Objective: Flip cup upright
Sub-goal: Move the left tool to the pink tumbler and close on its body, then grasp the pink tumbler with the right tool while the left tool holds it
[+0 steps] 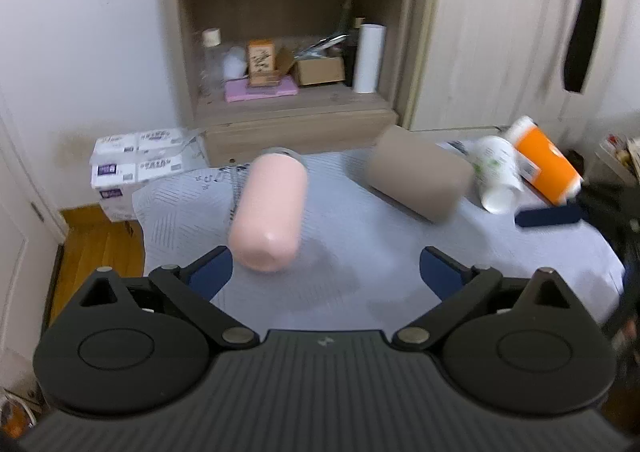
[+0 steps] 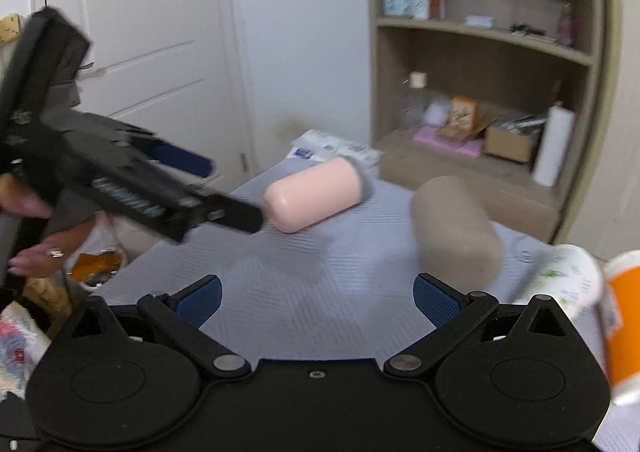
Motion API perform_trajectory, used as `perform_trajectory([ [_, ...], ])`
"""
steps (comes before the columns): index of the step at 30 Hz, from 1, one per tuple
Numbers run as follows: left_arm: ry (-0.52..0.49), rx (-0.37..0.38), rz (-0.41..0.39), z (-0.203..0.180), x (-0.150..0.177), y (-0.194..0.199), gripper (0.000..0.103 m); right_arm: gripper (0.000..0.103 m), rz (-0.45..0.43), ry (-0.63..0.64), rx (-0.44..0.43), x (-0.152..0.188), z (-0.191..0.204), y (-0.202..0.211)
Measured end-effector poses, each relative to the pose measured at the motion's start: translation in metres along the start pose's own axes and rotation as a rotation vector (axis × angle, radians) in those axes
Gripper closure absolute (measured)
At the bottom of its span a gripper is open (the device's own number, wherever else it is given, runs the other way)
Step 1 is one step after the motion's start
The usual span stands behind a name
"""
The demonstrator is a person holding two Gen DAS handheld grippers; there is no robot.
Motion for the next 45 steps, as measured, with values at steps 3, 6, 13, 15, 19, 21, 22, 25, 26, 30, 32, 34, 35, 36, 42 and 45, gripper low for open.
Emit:
perform_trajectory([
  [3,-0.008,-0.014,0.015,0.013,-0.013,-0.024,0.004,0.000,0.032,-0.020,-0.078,-0.007,-0.003,-0.019],
  [6,0.012,0.007,0.045,0.028,-0.024,-0.048,0.006,0.000,0.067,-0.046,-0.122,-0.012,-0.007,-0.036],
  [13,0.069,0.088,0.082,0.044,-0.030,-0.084,0.022,0.000,0.107,-0.022,-0.131,-0.016,-0.005,-0.058],
  [15,0.091,0.102,0.093,0.047,-0.031,-0.092,0.024,0.000,0.120,-0.025,-0.135,-0.018,-0.009,-0.064],
  [19,0.136,0.116,0.125,0.061,-0.030,-0.103,0.025,0.000,0.138,-0.022,-0.135,-0.021,-0.011,-0.064],
  [21,0.164,0.125,0.150,0.068,-0.030,-0.109,0.037,0.000,0.145,-0.019,-0.133,-0.022,-0.014,-0.070],
  [22,0.174,0.126,0.164,0.071,-0.029,-0.112,0.042,0.000,0.148,-0.020,-0.134,-0.022,-0.015,-0.072],
  [25,0.208,0.139,0.184,0.076,-0.029,-0.114,0.044,0.000,0.152,-0.037,-0.138,-0.022,-0.016,-0.079],
  [26,0.216,0.140,0.190,0.076,-0.029,-0.113,0.044,0.000,0.153,-0.043,-0.140,-0.022,-0.017,-0.082],
  [30,0.235,0.151,0.215,0.071,-0.027,-0.108,0.044,0.000,0.162,-0.077,-0.157,-0.020,-0.019,-0.088],
  [32,0.249,0.158,0.229,0.068,-0.025,-0.104,0.045,0.000,0.166,-0.093,-0.175,-0.018,-0.018,-0.087],
  [34,0.264,0.163,0.251,0.063,-0.023,-0.100,0.045,0.000,0.172,-0.110,-0.196,-0.017,-0.018,-0.088],
  [35,0.267,0.161,0.259,0.060,-0.022,-0.098,0.044,0.000,0.177,-0.126,-0.212,-0.016,-0.018,-0.088],
  [36,0.272,0.159,0.266,0.058,-0.022,-0.096,0.045,0.000,0.188,-0.144,-0.236,-0.014,-0.018,-0.087],
  [42,0.304,0.188,0.324,0.039,-0.010,-0.081,0.045,0.000,0.219,-0.182,-0.302,-0.002,-0.014,-0.081],
  [45,0.321,0.209,0.341,0.031,-0.005,-0.073,0.045,0.000,0.216,-0.202,-0.309,0.002,-0.017,-0.075],
])
Point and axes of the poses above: each gripper's, at about its wrist camera, not at the fingertips, and y roughly against the way its jaws point, z to its left, x to its underside, the point moved 3 cm from there along -y, roughly the way its jaws point, and after that the axes turned 3 degrees about -x, right-handed, at the moved point
